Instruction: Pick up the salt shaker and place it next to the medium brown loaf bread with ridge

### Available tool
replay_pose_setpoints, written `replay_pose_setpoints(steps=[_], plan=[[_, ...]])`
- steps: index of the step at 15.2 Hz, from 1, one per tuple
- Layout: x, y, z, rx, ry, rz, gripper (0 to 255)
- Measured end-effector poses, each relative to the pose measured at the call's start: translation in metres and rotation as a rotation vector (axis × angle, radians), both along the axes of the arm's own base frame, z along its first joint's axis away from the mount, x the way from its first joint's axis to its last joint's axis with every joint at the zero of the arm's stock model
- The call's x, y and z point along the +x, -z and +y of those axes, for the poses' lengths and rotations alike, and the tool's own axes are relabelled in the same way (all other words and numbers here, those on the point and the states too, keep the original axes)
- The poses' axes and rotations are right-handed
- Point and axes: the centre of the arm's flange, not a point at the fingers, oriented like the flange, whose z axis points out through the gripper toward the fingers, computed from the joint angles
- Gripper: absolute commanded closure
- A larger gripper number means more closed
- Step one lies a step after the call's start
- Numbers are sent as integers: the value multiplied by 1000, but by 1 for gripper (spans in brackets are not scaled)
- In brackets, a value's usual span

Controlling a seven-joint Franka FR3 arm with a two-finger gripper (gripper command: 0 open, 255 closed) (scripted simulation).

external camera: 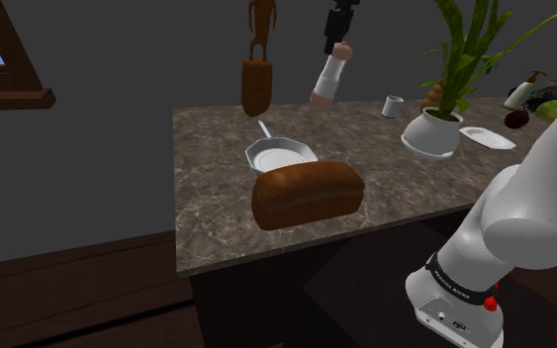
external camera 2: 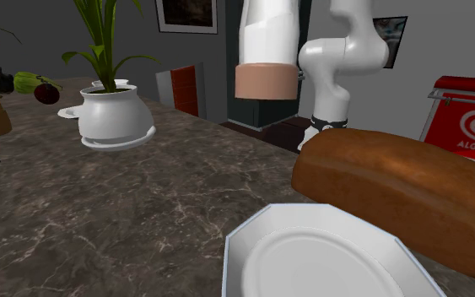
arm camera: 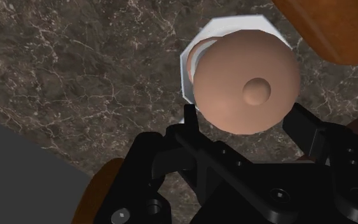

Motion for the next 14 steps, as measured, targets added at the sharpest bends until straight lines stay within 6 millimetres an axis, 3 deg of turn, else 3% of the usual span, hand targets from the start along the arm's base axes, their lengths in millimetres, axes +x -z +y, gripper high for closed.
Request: replay_pose_setpoints(steps=[14], plan=[[-7,-12,185,0,0,1,255]])
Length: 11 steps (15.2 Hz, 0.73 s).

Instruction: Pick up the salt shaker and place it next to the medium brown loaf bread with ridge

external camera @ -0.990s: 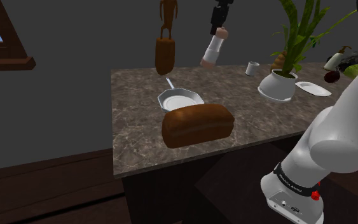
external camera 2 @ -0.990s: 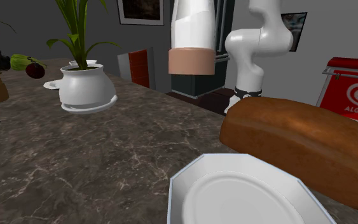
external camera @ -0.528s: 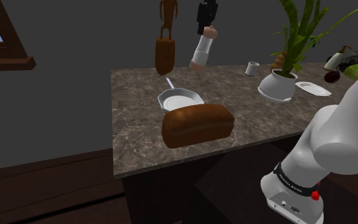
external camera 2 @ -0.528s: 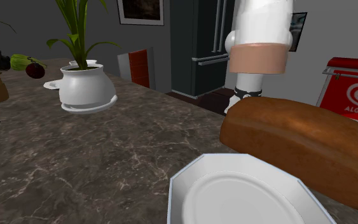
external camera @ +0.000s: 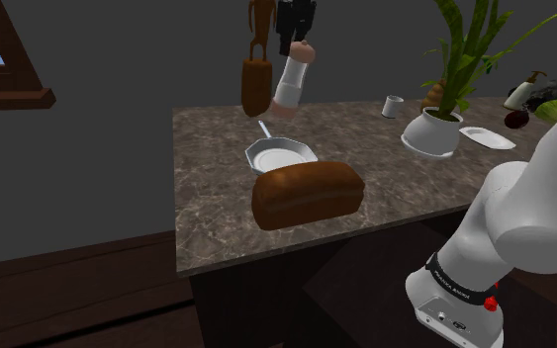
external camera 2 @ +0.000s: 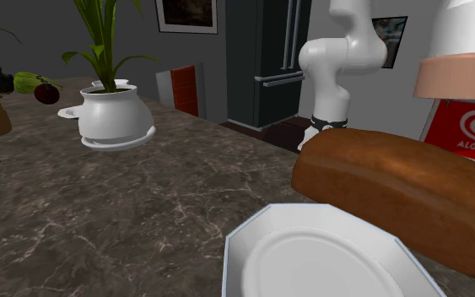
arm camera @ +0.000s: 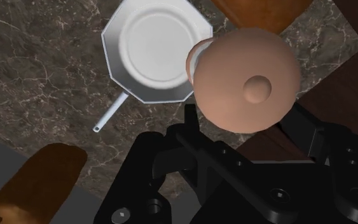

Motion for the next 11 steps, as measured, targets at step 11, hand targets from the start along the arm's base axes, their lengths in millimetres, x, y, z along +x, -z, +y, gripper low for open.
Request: replay_pose_setpoints(steps=[11], plan=[[-7,-6,144,-1,0,0,255]])
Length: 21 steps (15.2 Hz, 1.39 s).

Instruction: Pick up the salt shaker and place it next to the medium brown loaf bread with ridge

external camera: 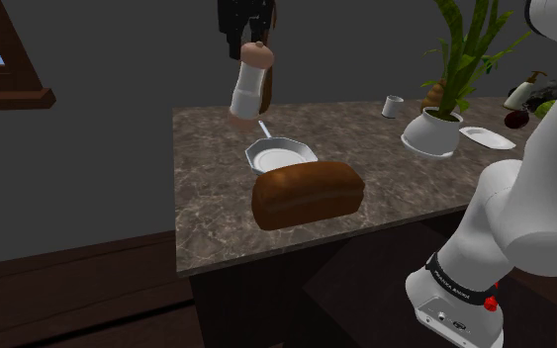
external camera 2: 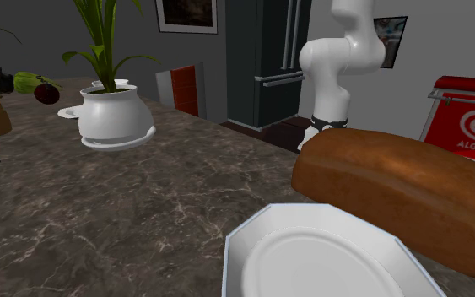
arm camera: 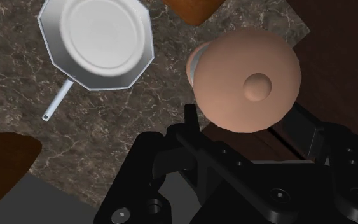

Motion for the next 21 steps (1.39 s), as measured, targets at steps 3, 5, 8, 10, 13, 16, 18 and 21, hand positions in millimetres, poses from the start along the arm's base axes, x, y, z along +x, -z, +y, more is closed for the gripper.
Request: replay_pose_setpoints(steps=[3,5,8,10,13,16,18,21], plan=[[0,5,20,1,0,0,255],[0,14,22,1,1,0,255],[1,29,22,0,1,0,255],[-1,39,21,0,1,0,255],[0,55,22,0,1,0,255],[0,71,22,0,1,0,255],[1,81,22,0,1,0,255],[2,97,22,0,1,0,255]])
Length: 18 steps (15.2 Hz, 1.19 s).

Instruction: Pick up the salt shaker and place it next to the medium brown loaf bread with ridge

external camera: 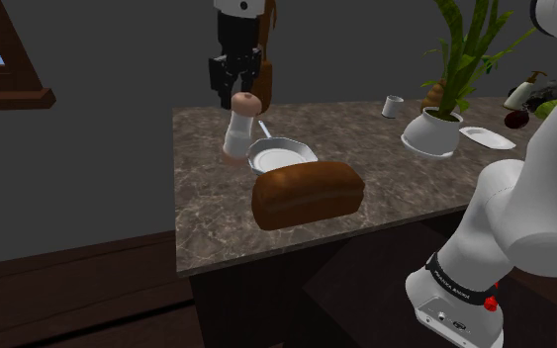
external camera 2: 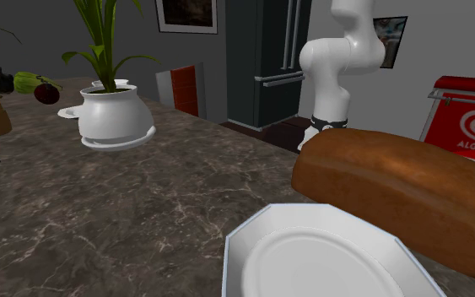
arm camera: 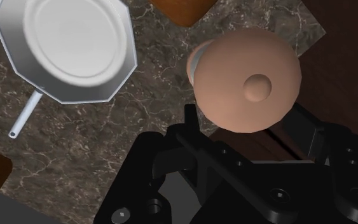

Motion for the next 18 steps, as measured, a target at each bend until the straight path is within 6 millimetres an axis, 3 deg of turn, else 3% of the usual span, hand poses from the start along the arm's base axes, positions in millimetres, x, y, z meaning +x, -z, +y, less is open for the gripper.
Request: replay_pose_setpoints(steps=[18], plan=[[-2,95,1,0,0,0,255]])
